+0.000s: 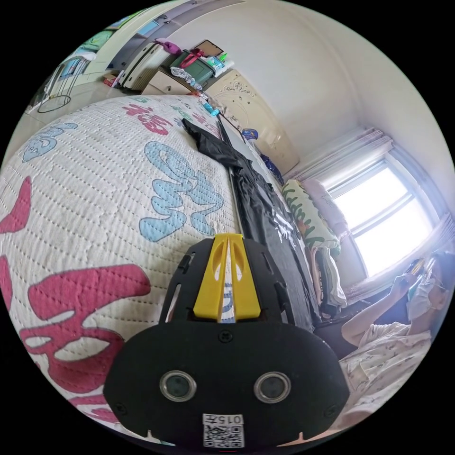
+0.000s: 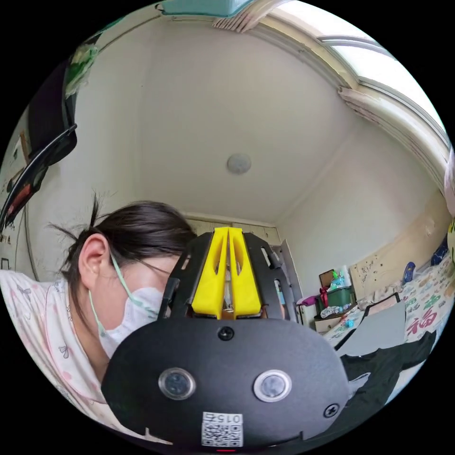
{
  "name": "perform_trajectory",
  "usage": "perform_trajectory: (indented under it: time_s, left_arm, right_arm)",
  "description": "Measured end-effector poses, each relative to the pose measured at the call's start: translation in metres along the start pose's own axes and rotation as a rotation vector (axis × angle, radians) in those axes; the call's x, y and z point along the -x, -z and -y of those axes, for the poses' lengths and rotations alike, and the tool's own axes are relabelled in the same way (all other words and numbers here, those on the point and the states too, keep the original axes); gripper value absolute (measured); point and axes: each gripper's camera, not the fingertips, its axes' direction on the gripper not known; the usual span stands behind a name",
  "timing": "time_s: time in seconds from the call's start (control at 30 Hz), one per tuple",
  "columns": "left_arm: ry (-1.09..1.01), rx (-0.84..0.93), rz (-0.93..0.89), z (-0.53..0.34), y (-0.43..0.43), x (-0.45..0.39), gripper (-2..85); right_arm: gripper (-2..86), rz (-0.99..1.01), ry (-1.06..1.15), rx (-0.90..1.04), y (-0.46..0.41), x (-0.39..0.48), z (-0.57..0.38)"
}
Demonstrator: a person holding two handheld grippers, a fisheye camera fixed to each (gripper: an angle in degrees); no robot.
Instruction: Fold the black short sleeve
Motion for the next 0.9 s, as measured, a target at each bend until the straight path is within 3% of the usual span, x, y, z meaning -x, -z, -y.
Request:
perform_trajectory:
  time_s: [0.07,0.17,0.4,0.83,0.9]
  left_arm:
    - [-0.002,-0.008,-0.005,-0.001,0.001,-0.001,-0.9]
    - [-0.012,-0.044,-0.013,-0.006,0.008,-0.003,-0.9]
    - [-0.014,-0.103,-0.020,-0.016,0.023,-0.006,-0.9]
    - [-0.038,-0.149,-0.012,-0.028,0.054,-0.016,-0.7]
    - [-0.093,-0.253,-0.064,-0.028,0.068,-0.031,-0.3]
  right_arm:
    - [-0.5,-0.027,-0.085,-0.005,0.002,-0.016,0.003]
    - [-0.6,0.145,-0.241,-0.008,-0.016,-0.041,0.008]
    - [-0.5,0.433,-0.354,0.111,-0.078,-0.045,-0.003]
    - [-0.5,0.442,-0.327,0.249,-0.111,-0.092,-0.040]
    - [-0.5,0.454,-0.319,0.274,-0.127,-0.110,-0.055]
